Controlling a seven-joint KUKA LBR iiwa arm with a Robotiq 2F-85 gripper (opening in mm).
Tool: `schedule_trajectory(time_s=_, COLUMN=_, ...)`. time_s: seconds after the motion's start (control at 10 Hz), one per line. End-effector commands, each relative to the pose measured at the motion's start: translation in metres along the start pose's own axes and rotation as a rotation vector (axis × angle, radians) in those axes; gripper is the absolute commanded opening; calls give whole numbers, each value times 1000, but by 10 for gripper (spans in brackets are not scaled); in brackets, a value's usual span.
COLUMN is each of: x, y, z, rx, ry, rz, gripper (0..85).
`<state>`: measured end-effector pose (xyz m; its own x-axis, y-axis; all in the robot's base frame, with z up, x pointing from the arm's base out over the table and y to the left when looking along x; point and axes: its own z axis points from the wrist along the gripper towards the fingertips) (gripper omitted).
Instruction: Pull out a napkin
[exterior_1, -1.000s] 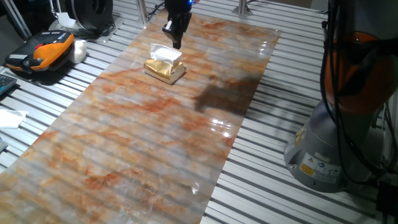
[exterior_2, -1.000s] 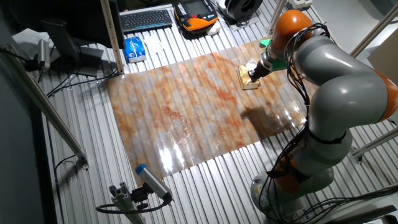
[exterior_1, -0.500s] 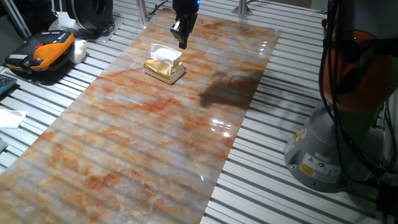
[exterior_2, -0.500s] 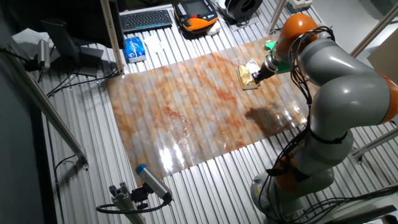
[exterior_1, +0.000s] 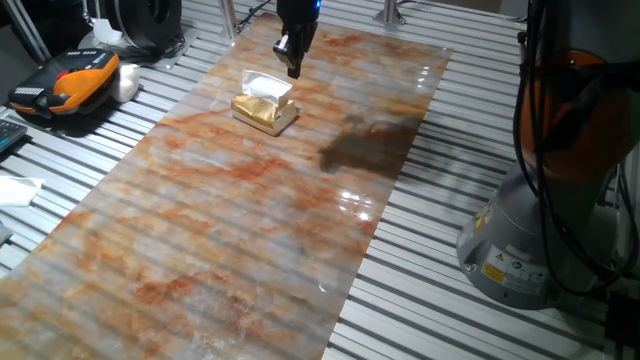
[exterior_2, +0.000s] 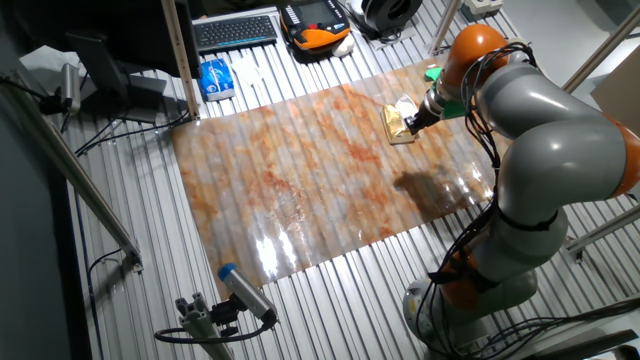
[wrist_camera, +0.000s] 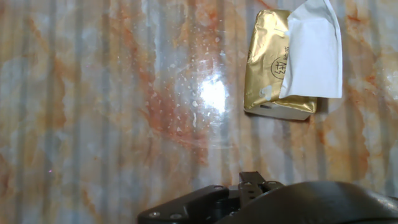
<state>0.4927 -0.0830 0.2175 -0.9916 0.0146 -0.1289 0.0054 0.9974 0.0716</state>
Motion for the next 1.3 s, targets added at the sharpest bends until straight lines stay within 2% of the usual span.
schedule_trajectory(time_s=0.0, x=0, y=0, z=0, rx=0, ry=0, rz=2, gripper=0)
schedule_trajectory(time_s=0.3, x=-2, y=2, z=0, rx=-4, ry=0, rz=20, gripper=0)
schedule_trajectory(time_s=0.6, x=-8, y=7, z=-2, rx=43, ry=9, rz=39, gripper=0)
schedule_trajectory(time_s=0.7, x=-9, y=8, z=0, rx=33, ry=13, rz=43, gripper=0)
schedule_trajectory(time_s=0.9, x=-11, y=9, z=0, rx=62, ry=-4, rz=65, gripper=0)
schedule_trajectory(time_s=1.1, x=-12, y=10, z=0, rx=47, ry=14, rz=71, gripper=0)
schedule_trajectory(time_s=1.2, x=-11, y=9, z=0, rx=17, ry=21, rz=84, gripper=0)
